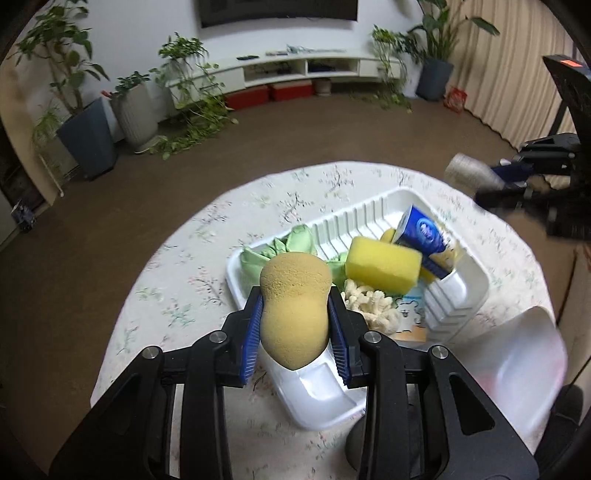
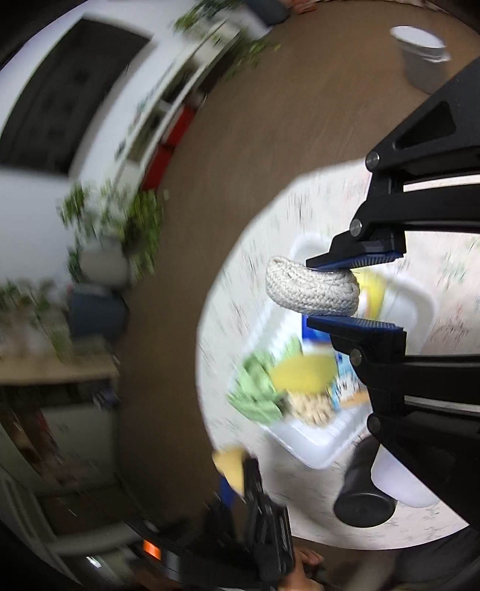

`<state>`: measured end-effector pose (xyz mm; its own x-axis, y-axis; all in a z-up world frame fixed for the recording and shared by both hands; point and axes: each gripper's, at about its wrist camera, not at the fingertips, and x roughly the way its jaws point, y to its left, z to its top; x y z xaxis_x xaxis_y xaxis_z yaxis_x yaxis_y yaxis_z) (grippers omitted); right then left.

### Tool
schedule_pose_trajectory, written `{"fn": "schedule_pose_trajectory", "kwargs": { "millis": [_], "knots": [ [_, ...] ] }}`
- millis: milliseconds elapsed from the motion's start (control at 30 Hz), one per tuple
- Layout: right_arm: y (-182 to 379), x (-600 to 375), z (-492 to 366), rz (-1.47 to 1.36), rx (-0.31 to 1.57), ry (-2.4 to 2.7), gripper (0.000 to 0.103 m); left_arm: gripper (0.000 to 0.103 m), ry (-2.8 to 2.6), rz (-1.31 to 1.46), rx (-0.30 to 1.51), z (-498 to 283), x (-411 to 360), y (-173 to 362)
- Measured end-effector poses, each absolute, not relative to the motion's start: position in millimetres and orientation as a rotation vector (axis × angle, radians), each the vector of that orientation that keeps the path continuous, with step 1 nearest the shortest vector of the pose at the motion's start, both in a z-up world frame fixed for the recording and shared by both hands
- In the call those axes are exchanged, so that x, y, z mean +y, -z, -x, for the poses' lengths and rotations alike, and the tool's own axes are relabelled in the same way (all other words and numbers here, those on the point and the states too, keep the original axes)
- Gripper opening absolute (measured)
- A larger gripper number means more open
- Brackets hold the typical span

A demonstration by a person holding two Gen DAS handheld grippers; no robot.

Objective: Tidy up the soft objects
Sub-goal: 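Carry the makeup sponge and knitted pad to the white tray and release both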

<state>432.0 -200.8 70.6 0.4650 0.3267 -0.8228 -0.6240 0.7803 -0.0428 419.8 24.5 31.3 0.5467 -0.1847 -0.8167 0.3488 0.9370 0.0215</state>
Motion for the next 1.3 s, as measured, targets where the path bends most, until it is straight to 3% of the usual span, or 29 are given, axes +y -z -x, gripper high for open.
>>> {"fn": "schedule_pose_trajectory", "kwargs": {
  "millis": [233,567,733,833,900,1100,1300],
  "knots": [
    [-16,-166,-432,0.463,1.005,-0.714,0.026,0.031,0.358,-0.187,0.968,-431,16,-1],
    [10,-150,-430,0.52,1.058,-0.749,0.024,0.036,0.38,-0.194,0.982,-433,5,18],
    [10,-147,-428,0.517,1.053,-0.748,0.025,0.069,0.367,-0.188,0.976,-432,7,17],
    [8,-149,-427,0.509,1.046,-0.745,0.03,0.077,0.362,-0.191,0.973,-431,6,18],
    [5,-150,-426,0.504,1.037,-0.743,0.037,0.08,0.36,-0.188,0.969,-430,6,16],
    [-8,-158,-426,0.462,1.002,-0.724,0.062,0.103,0.359,-0.178,0.951,-426,8,13],
    [-25,-173,-423,0.4,0.958,-0.709,0.073,0.103,0.341,-0.164,0.922,-419,14,4]
  ]
}}
